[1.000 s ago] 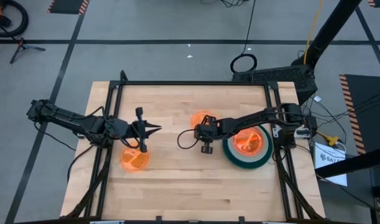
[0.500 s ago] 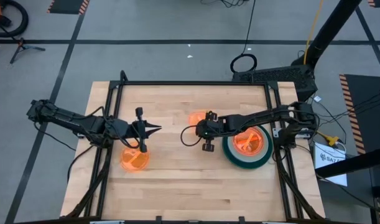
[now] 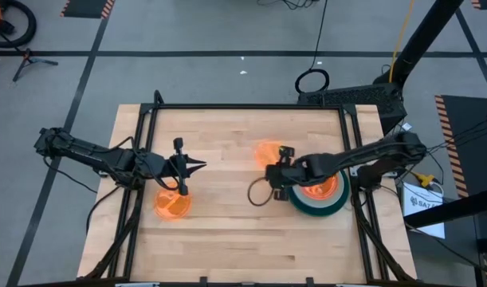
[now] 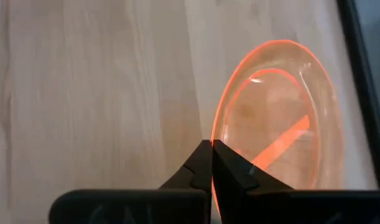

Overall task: Stack plastic plates
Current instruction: Stack the right orange plate on top of the orange plate

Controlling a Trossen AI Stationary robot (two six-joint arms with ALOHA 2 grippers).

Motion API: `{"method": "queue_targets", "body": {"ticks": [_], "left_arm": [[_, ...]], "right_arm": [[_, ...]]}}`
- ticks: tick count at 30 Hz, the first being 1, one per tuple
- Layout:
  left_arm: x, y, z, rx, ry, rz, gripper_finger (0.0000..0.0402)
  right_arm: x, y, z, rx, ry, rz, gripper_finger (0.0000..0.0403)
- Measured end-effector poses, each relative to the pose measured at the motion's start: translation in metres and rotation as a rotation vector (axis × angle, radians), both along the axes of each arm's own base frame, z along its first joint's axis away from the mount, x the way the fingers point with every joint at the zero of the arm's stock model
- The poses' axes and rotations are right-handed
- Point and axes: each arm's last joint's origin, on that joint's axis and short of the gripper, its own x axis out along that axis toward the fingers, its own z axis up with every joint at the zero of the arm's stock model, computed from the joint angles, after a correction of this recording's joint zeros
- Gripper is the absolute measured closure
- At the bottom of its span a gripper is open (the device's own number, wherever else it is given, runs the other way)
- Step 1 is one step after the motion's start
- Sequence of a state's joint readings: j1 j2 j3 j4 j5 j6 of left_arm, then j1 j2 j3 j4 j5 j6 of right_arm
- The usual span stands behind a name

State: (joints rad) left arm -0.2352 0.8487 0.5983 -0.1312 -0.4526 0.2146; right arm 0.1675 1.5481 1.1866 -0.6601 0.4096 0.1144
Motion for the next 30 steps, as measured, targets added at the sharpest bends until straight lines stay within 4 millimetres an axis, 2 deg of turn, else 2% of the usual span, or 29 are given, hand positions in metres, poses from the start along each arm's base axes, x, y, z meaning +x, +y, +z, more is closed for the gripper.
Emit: {"method": "queue_targets", "body": {"ticks": [6, 16, 20, 26, 30], "left_arm": [[0.0, 0.0, 0.0, -0.009, -0.002, 0.003, 0.0371], [0.0, 0.0, 0.0, -0.021, -0.006, 0.007, 0.0371], [0.0, 0.0, 0.0, -0.025, -0.007, 0.009, 0.0371], [0.0, 0.0, 0.0, -0.03, -0.008, 0.011, 0.0371], [0.0, 0.0, 0.0, -0.034, -0.009, 0.012, 0.0371]], "right_arm": [[-0.034, 0.017, 0.017, 0.026, 0.044, -0.091, 0.0403], [-0.08, 0.05, 0.023, 0.106, 0.144, -0.257, 0.0403], [-0.092, 0.06, 0.022, 0.203, 0.218, -0.341, 0.0403], [-0.1, 0.073, 0.019, 0.217, 0.212, -0.357, 0.0402], [-0.103, 0.074, 0.017, 0.201, 0.192, -0.382, 0.039]]}}
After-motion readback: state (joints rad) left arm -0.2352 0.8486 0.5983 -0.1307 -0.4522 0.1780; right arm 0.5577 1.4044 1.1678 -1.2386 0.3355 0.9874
